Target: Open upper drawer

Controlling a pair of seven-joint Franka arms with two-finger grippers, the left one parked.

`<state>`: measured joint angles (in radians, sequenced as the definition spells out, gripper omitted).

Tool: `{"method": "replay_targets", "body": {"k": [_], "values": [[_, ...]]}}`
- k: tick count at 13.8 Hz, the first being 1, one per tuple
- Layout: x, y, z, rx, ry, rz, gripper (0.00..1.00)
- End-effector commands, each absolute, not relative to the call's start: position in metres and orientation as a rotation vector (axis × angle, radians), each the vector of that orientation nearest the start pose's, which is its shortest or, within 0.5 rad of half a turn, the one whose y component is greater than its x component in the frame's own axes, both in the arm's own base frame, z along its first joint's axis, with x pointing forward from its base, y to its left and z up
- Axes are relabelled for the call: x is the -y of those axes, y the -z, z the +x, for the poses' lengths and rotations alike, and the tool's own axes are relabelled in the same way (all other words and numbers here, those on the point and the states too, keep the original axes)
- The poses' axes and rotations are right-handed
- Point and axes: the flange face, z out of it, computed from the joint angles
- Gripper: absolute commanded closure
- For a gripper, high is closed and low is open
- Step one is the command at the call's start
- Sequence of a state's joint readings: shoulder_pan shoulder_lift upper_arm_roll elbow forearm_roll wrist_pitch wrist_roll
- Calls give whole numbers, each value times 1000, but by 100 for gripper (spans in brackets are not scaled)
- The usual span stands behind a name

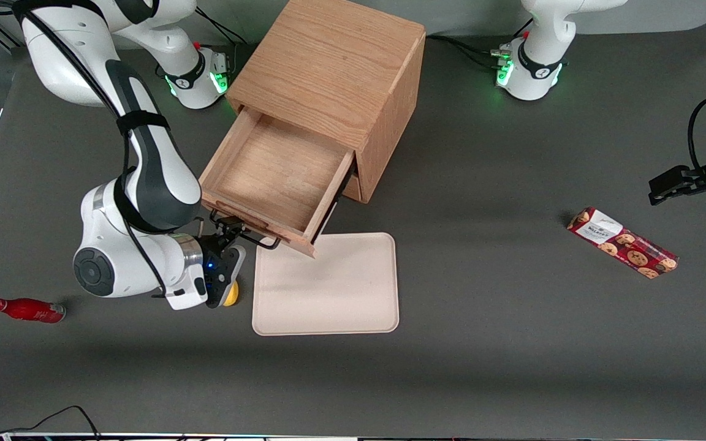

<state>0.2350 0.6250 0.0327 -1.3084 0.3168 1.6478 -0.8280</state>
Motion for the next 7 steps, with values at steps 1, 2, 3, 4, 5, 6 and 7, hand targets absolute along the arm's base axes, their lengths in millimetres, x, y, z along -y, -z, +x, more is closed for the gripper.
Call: {"method": "replay_targets", "body": {"k": [1,2,3,4,5,6,7], "values": [[-201,-359,678,1366,-213,-2364,0],[-202,-359,679,1377,-208,-2357,0],[-201,-358,680,1388,-204,-2350,0],[-199,-358,682,1387,-199,-2352,0],[-196,-356,685,1381,-198,-2355,0],[-196,-356,685,1383,-194,-2349,0],[-197,-354,685,1380,-191,-2338,0]]}}
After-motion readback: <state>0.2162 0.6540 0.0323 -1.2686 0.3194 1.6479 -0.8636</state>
